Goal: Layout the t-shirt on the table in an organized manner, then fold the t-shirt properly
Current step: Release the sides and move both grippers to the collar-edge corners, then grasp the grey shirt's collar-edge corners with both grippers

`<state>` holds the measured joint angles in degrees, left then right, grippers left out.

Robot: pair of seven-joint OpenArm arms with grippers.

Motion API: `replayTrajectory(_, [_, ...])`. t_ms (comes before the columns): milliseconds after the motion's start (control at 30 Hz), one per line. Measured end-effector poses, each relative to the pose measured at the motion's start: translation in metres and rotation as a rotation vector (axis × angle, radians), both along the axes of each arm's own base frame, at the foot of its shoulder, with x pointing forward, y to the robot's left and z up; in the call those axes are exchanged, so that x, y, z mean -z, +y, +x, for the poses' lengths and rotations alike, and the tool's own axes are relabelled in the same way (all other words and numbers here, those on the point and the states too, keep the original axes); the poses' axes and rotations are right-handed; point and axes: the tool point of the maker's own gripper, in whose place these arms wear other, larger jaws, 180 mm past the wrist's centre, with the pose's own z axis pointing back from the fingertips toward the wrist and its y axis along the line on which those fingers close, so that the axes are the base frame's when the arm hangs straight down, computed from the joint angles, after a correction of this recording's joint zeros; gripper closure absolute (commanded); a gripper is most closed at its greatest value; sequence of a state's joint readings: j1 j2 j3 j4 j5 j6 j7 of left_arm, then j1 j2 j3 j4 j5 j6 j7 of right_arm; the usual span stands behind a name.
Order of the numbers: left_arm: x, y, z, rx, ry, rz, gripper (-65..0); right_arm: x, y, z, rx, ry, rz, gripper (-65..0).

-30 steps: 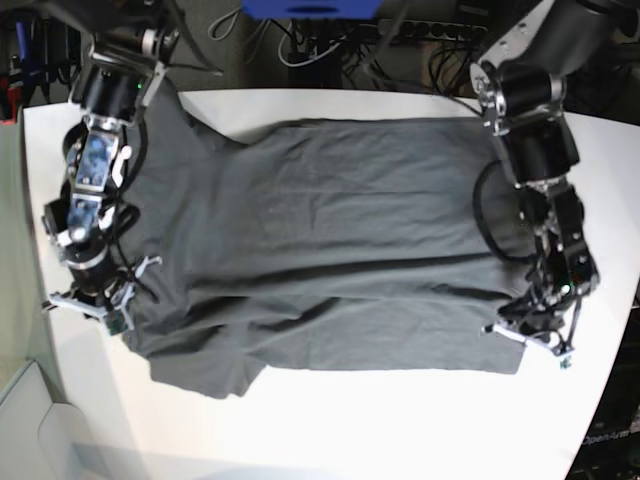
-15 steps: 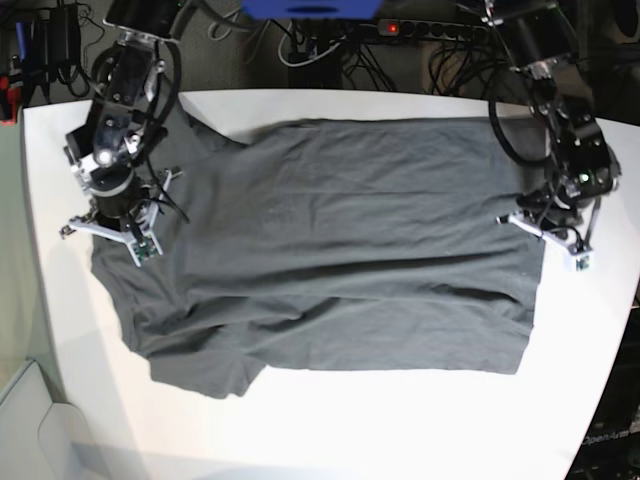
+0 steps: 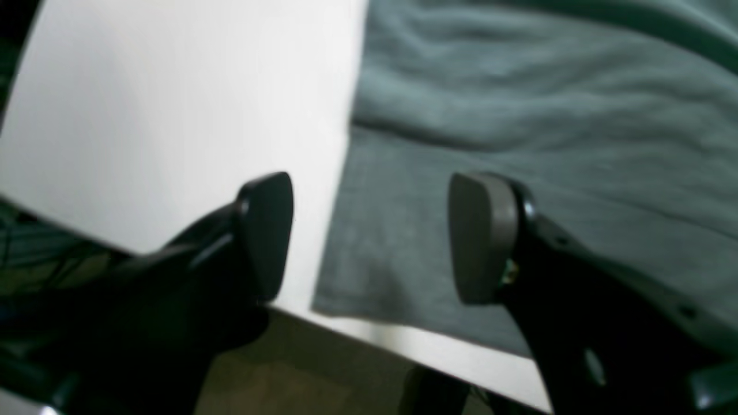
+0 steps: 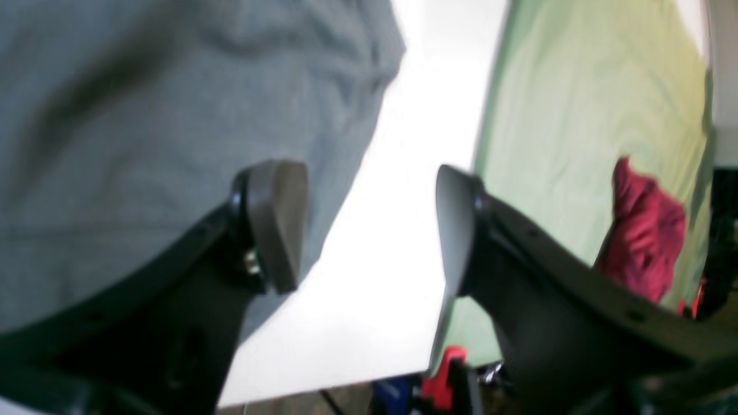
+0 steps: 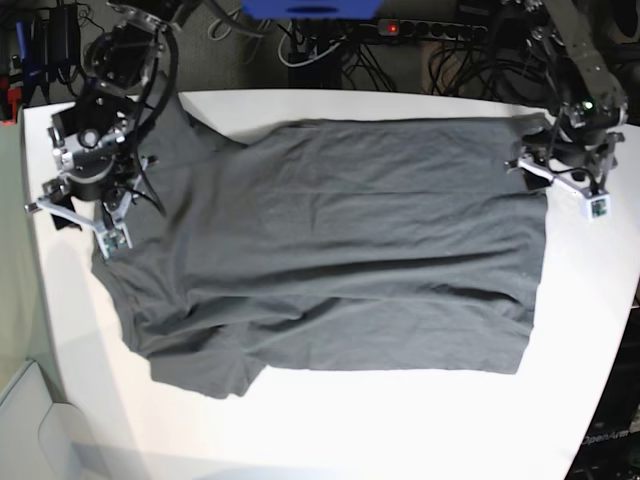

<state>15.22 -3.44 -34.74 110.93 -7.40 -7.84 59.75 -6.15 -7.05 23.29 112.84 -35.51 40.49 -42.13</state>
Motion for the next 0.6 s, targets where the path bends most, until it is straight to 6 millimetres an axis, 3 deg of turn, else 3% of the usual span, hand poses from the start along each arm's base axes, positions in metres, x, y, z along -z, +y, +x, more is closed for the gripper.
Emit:
replayTrajectory(133, [0.006,0.006,-0.024,0.061,0.025,-0.023,-41.6,0.016,0.002,-0.020,0.012,0.054,0.016,-36.6])
replayTrajectory(300, [0.001,0.036,-0.043,0.032,0.037,0.022,-42.4,0.019,-0.006,-0.030,0.036,0.069,0.014,-36.9])
replayTrajectory(500, [0.016,0.029,-0.058,0.094,0.097,0.009,-61.1,0.023,-0.024,-0.046,0.098,0.096,-0.004,-38.5])
replayTrajectory(600, [0.025,0.026,-0.058,0.120,0.110,-0.011,-62.7,0.027,-0.021,-0.051,0.086,0.107,0.005,-39.8])
